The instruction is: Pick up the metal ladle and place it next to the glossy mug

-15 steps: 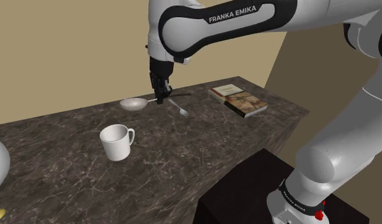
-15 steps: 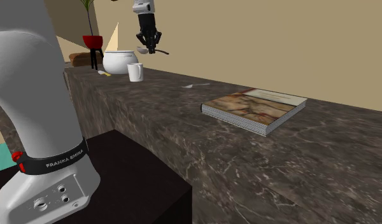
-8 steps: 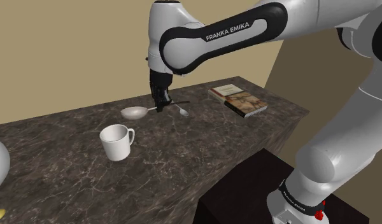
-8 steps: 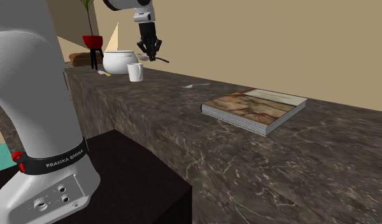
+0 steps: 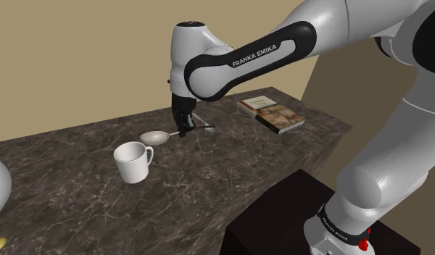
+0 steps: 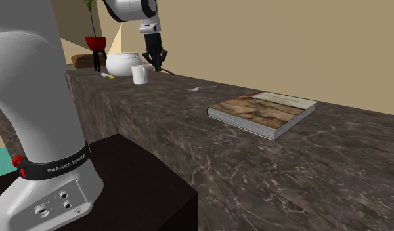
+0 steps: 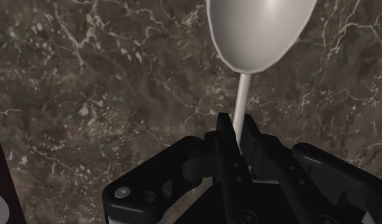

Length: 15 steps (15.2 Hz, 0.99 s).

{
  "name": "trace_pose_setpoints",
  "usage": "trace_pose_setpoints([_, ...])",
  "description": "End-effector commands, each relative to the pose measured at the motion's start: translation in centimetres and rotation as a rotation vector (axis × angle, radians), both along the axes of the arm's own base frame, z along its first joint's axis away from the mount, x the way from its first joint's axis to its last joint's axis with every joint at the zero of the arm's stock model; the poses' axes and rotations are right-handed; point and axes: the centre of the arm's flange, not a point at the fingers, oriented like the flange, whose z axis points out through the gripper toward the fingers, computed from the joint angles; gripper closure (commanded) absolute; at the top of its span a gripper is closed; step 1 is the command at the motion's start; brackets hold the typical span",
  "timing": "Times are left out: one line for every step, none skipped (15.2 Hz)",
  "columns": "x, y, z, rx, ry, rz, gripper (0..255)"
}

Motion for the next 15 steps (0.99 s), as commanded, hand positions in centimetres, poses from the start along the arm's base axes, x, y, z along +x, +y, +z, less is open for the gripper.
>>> trace_pose_setpoints([0.1, 0.2, -1.1, 0.000, 0.000, 0.000, 255])
trace_pose_setpoints([0.1, 0.2, -1.6, 0.000, 0.000, 0.000, 255])
trace_pose_setpoints([0.1, 0.2, -2.1, 0.000, 0.000, 0.000, 255])
trace_pose_setpoints([0.1, 0.2, -2.6, 0.000, 0.000, 0.000, 255])
trace_pose_setpoints([0.1, 0.2, -3.2, 0.000, 0.000, 0.000, 255])
trace_pose_setpoints([0.1, 0.2, -3.7, 0.000, 0.000, 0.000, 255])
trace_pose_setpoints([0.1, 0.2, -4.2, 0.000, 0.000, 0.000, 255])
trace_pose_setpoints([0.1, 0.2, -4.7, 0.000, 0.000, 0.000, 255])
trace_pose_setpoints([0.1, 0.2, -5.3, 0.000, 0.000, 0.000, 255])
trace_pose_setpoints([0.1, 0.2, -5.8, 0.000, 0.000, 0.000, 255])
trace_pose_setpoints([0.1, 0.2, -6.3, 0.000, 0.000, 0.000, 255])
trace_pose_setpoints([0.1, 0.2, -6.9, 0.000, 0.000, 0.000, 255])
trace_pose_setpoints([0.1, 0.2, -7.2, 0.000, 0.000, 0.000, 255])
trace_pose_setpoints([0.1, 0.2, -7.2, 0.000, 0.000, 0.000, 255])
trace_pose_setpoints([0.1, 0.2, -7.2, 0.000, 0.000, 0.000, 255])
